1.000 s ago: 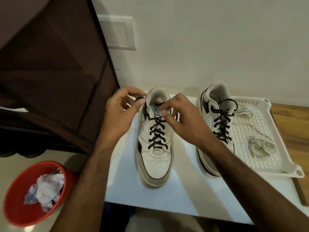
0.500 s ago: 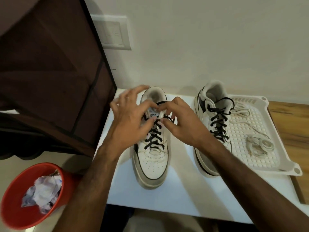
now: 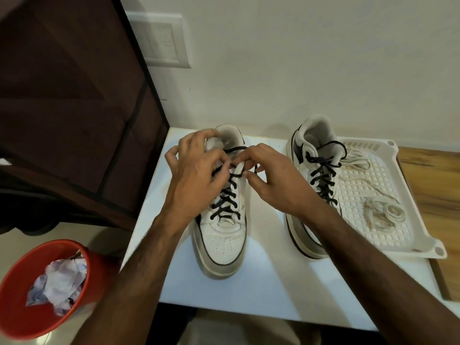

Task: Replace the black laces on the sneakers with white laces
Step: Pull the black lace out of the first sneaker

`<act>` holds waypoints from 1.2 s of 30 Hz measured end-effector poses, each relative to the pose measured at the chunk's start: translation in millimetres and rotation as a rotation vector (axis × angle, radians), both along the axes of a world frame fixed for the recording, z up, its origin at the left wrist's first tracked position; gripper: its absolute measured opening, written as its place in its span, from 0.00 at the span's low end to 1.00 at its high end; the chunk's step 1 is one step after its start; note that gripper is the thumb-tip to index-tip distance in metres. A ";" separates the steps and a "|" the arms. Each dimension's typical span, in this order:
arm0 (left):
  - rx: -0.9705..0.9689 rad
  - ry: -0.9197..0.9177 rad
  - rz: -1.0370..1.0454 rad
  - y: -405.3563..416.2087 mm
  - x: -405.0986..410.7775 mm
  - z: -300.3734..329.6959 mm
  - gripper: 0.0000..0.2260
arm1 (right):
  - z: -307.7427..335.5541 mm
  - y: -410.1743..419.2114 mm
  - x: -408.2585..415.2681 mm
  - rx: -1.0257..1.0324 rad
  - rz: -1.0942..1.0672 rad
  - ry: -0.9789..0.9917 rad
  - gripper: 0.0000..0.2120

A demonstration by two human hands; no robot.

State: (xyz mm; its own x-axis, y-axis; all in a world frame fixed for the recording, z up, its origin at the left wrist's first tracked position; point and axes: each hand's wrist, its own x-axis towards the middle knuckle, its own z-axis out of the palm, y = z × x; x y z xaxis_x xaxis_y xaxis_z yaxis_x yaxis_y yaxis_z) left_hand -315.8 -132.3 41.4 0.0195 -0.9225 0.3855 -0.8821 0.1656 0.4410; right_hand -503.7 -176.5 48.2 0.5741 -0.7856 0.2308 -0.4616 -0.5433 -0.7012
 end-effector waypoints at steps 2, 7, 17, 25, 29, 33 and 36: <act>-0.032 0.120 0.132 -1.4 -1.1 3.0 0.02 | 0.6 0.6 -1.3 0.025 0.000 0.008 0.16; 0.179 0.778 0.276 -2.5 12.8 8.4 0.10 | -1.6 0.0 -3.9 0.043 0.025 0.030 0.19; 0.091 0.023 -0.051 -2.6 5.4 -10.7 0.02 | -3.3 -2.2 -6.4 0.047 0.022 0.048 0.24; -0.094 1.017 0.349 -9.1 10.5 3.5 0.08 | -1.5 -2.6 -8.6 0.090 -0.015 0.079 0.23; -0.142 0.890 0.420 -2.9 22.6 10.1 0.04 | 1.3 -1.7 -8.5 0.100 -0.054 0.126 0.25; -0.028 0.229 0.150 -0.8 9.9 9.9 0.10 | 3.1 -0.3 -7.4 0.120 -0.051 0.117 0.26; 0.075 -0.039 -0.054 -0.5 1.8 -3.3 0.07 | 3.7 0.2 -6.5 0.117 -0.061 0.117 0.25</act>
State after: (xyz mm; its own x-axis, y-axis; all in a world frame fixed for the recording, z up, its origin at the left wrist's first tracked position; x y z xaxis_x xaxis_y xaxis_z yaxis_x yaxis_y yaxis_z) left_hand -314.1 -132.8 38.1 -0.0445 -0.9480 0.3152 -0.8897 0.1811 0.4190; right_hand -510.2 -176.3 51.9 0.5421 -0.8374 0.0700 -0.5735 -0.4296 -0.6975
